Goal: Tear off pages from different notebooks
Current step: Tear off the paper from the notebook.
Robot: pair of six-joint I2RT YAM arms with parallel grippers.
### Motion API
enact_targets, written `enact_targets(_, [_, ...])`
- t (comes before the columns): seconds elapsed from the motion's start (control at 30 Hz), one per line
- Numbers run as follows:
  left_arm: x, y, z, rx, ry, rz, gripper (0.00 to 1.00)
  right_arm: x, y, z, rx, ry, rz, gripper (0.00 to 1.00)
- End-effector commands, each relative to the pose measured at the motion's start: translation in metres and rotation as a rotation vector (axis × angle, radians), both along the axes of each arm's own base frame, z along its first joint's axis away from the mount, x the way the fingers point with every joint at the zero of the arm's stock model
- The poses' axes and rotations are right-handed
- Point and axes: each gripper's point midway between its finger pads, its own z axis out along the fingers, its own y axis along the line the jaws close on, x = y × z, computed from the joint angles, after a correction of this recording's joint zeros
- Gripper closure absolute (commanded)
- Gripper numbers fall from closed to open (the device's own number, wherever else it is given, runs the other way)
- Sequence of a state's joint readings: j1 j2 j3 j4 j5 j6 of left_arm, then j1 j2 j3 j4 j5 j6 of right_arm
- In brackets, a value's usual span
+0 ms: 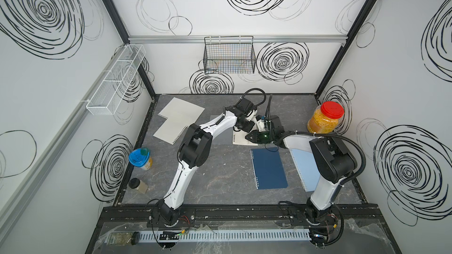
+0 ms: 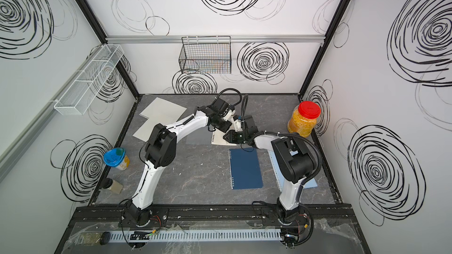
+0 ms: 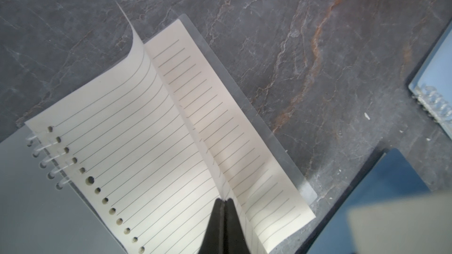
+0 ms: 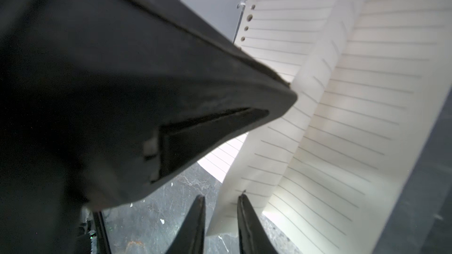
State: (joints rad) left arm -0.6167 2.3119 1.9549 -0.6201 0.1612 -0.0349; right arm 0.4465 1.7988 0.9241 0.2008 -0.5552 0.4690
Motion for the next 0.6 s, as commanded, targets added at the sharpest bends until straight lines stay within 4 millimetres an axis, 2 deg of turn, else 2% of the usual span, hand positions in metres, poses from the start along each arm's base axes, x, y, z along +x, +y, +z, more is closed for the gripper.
enact_targets(0.0, [0.001,0.001,0.0,-0.018,-0.002,-0.005,1.0,0.008,-0.011,0.022,0.034,-0.055,-0.059,0.66])
enact_targets(0.3, [0.001,0.002,0.003,-0.04,0.0,-0.008,1.0,0.019,-0.045,0.024,0.078,-0.034,-0.183,0.6])
enact_targets(0.57, [-0.002,0.002,0.004,-0.05,0.002,-0.018,1.0,0.033,-0.045,0.011,0.081,0.025,-0.194,0.53])
